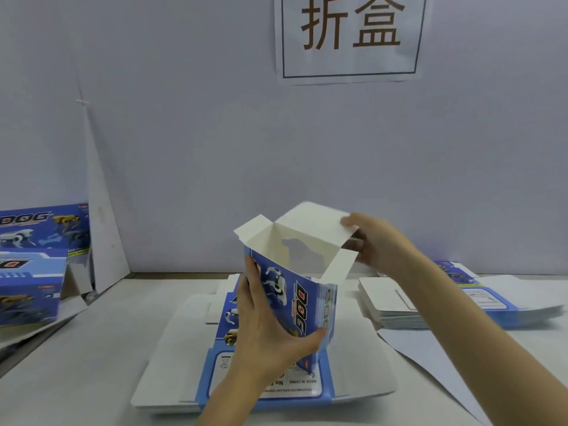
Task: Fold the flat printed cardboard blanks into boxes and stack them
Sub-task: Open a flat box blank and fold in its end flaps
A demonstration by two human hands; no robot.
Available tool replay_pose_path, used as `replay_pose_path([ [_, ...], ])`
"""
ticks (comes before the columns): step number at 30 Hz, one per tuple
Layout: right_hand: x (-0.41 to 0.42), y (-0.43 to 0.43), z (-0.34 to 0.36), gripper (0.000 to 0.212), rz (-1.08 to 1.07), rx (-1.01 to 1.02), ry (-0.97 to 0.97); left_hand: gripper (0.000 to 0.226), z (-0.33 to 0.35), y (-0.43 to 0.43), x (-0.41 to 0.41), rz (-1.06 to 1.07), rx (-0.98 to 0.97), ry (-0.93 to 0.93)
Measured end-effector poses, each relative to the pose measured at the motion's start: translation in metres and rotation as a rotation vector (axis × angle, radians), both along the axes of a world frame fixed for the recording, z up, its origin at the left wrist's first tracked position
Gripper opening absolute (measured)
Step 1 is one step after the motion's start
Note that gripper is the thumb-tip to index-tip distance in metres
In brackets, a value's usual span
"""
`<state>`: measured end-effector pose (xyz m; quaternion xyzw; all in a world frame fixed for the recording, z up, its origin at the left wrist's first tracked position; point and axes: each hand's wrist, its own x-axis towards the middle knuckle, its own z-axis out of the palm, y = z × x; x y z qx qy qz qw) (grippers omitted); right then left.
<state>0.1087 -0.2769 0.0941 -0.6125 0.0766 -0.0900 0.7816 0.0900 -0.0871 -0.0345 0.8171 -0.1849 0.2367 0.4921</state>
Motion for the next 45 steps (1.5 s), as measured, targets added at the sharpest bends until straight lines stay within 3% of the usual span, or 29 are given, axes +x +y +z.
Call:
replay_pose_path([
  [1,0.001,0.003,0.009,0.001,0.011,-0.074,-0.071,0.137,0.001,0.0,0.0,0.003,-0.004,0.002],
  [6,0.004,0.016,0.026,0.026,-0.085,-0.527,-0.345,0.136,0.006,0.001,-0.002,0.024,-0.008,0.022],
  [8,0.005,0.016,0.024,0.037,-0.086,-0.587,-0.432,0.136,0.006,0.001,-0.002,0.015,-0.014,0.017],
  [14,0.004,0.012,0.021,0.025,-0.143,-0.742,-0.563,0.136,0.003,-0.001,-0.003,-0.012,-0.011,0.0],
  [16,0.002,0.012,0.029,0.015,-0.143,-0.73,-0.479,0.137,0.002,-0.001,-0.004,-0.013,-0.009,-0.009],
  [19,0.001,0.014,0.051,0.028,-0.173,-0.562,-0.276,0.139,0.003,-0.001,-0.008,-0.012,0.011,-0.01],
  [22,0.003,0.021,0.069,0.013,-0.024,-0.357,-0.074,0.141,0.005,-0.002,-0.008,-0.01,0.017,0.011],
  [25,0.002,0.029,0.08,0.013,0.078,-0.381,0.072,0.14,0.005,-0.002,-0.008,-0.007,-0.002,0.023],
  [28,-0.004,0.035,0.08,0.021,-0.01,-0.658,-0.042,0.14,0.004,-0.002,-0.009,-0.015,-0.017,0.017],
  [32,-0.013,0.04,0.075,0.017,-0.087,-0.843,-0.262,0.14,0.006,-0.001,-0.009,-0.037,-0.032,0.017],
  [34,-0.019,0.031,0.068,0.023,-0.227,-0.824,-0.394,0.138,0.01,-0.002,-0.012,0.003,-0.074,0.039],
  [37,-0.046,0.013,0.029,0.032,-0.446,-0.606,-0.608,0.128,0.012,-0.007,-0.017,0.12,-0.184,0.038],
  [39,-0.06,0.004,-0.02,0.047,-0.32,-0.526,-0.563,0.127,0.008,-0.009,-0.017,0.103,-0.266,0.023],
  [42,-0.066,0.006,-0.083,0.057,0.12,-0.454,-0.289,0.107,-0.002,-0.012,-0.011,-0.024,-0.389,0.07],
  [45,-0.061,0.01,-0.116,0.06,0.134,-0.374,-0.229,0.087,-0.014,-0.01,-0.003,-0.124,-0.268,0.162],
])
